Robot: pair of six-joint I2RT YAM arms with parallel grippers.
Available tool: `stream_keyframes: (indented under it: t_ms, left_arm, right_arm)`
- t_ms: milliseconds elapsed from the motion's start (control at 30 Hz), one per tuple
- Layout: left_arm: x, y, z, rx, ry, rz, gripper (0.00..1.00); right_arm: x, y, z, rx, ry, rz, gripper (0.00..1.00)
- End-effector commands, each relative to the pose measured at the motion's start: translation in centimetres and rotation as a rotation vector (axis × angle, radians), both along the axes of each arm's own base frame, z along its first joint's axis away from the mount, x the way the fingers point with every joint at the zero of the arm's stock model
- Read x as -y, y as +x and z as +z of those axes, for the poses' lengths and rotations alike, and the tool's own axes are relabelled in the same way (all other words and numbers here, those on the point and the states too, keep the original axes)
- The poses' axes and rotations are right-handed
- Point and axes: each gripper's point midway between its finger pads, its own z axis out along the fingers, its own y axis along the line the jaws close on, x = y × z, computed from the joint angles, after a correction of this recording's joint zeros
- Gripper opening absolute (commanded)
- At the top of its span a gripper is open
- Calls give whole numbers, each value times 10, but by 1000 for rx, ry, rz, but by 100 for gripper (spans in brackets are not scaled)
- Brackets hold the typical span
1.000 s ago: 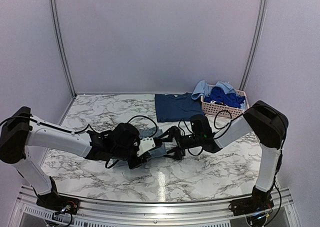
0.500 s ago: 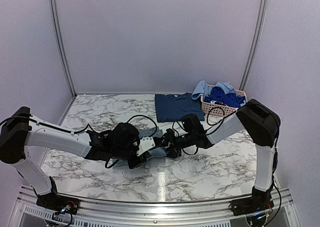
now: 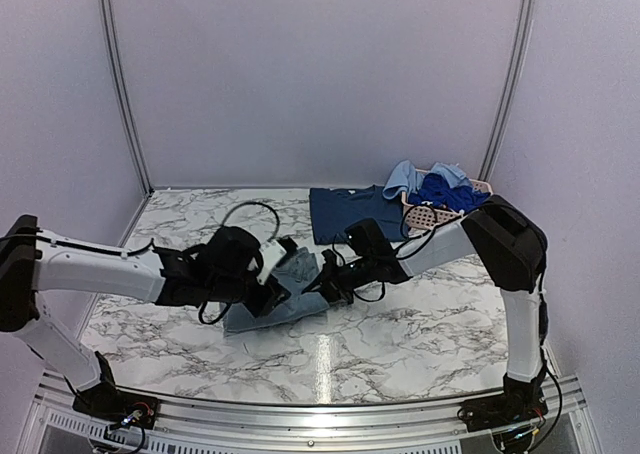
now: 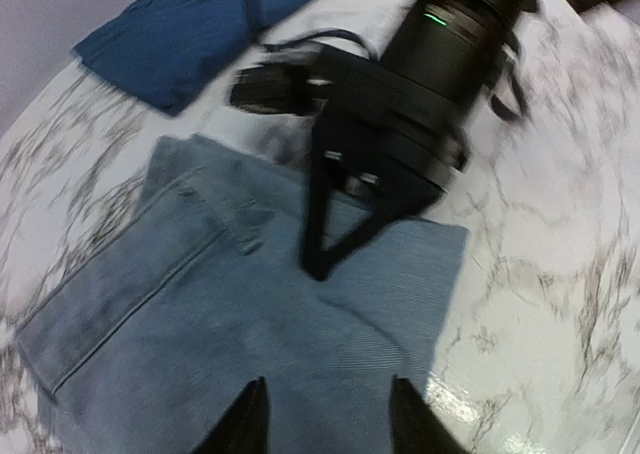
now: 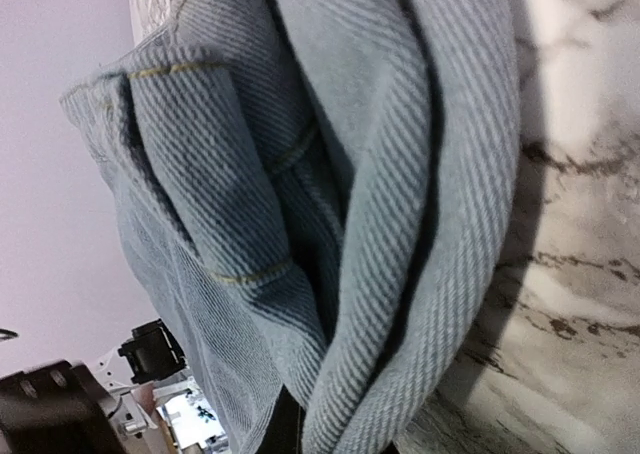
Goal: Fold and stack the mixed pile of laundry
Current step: Pick up the square-folded skirt from the center of the board.
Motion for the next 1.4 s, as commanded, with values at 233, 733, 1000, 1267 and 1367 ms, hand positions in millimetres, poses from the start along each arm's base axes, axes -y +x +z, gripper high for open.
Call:
stream_keyframes:
  t_ms: [233, 733, 1000, 1267, 1367]
  left_arm:
    - [-137, 12, 15, -426, -551, 849, 99]
    - [-114, -6, -50, -673, -613, 889, 99]
    - [-88, 3, -52, -681, -641, 829, 91]
    - [-74, 19, -42, -624, -644, 776, 23]
    - [-67, 30, -23, -578, -657, 743, 0]
  right_arm:
    - [18, 5, -9, 202, -255, 158, 0]
    - [21, 14, -5, 274, -324, 200, 0]
    - [19, 15, -8, 276, -335, 208, 0]
    - [17, 25, 6, 329, -351, 205, 0]
    - [16, 34, 23, 391, -366, 197, 0]
